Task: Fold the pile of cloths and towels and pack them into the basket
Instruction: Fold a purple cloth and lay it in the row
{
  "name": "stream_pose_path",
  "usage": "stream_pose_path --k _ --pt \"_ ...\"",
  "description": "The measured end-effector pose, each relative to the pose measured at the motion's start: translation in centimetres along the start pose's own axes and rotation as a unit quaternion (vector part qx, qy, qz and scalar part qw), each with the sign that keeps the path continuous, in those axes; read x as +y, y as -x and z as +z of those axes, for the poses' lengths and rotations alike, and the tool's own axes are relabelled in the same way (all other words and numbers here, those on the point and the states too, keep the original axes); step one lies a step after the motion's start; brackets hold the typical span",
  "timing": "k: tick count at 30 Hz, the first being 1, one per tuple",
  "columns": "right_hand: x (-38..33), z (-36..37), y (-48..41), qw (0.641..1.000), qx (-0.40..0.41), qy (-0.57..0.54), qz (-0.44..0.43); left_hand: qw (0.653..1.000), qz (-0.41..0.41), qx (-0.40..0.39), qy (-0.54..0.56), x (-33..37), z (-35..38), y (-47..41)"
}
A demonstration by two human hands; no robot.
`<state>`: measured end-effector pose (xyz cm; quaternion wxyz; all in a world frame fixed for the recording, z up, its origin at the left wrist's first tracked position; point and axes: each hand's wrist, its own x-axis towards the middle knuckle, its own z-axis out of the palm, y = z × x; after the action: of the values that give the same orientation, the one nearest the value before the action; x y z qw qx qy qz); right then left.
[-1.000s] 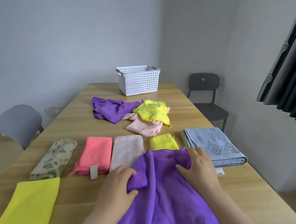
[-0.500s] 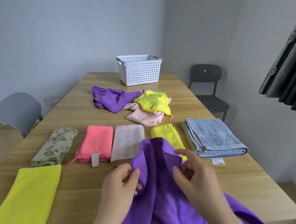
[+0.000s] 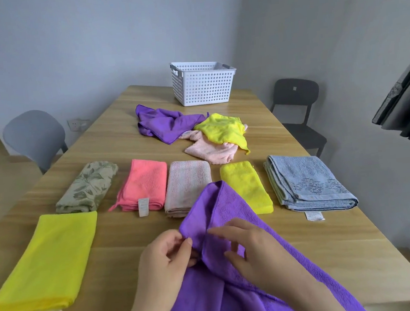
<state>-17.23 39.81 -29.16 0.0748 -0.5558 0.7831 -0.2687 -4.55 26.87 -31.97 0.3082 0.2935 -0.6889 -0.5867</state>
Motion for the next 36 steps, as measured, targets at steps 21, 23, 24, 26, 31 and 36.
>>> stream_pose_path --k 21,23,24,26,31,36 --pt "-0.8 -3.5 -1.9 0.995 0.015 -0.102 0.009 0.993 -0.023 -0.077 0.085 0.9 -0.3 -0.7" --pt "-1.1 -3.4 -1.8 0.993 0.041 -0.111 0.011 0.992 -0.008 -0.091 0.091 1.3 0.0 -0.4" --pt "-1.2 -3.3 -1.8 0.993 0.051 -0.103 0.010 0.991 -0.004 -0.098 0.095 1.4 0.2 -0.3" --pt "-1.2 -3.2 -1.9 0.995 0.067 -0.073 0.006 0.990 0.002 -0.108 0.095 1.6 0.5 -0.2" --pt "-1.3 -3.1 -1.9 0.996 0.075 -0.053 0.001 0.990 0.014 -0.112 0.081 1.8 0.5 -0.1" --pt "-1.5 -2.9 -2.0 0.996 0.075 -0.046 -0.002 0.992 0.015 -0.106 0.061 1.9 0.5 -0.2"
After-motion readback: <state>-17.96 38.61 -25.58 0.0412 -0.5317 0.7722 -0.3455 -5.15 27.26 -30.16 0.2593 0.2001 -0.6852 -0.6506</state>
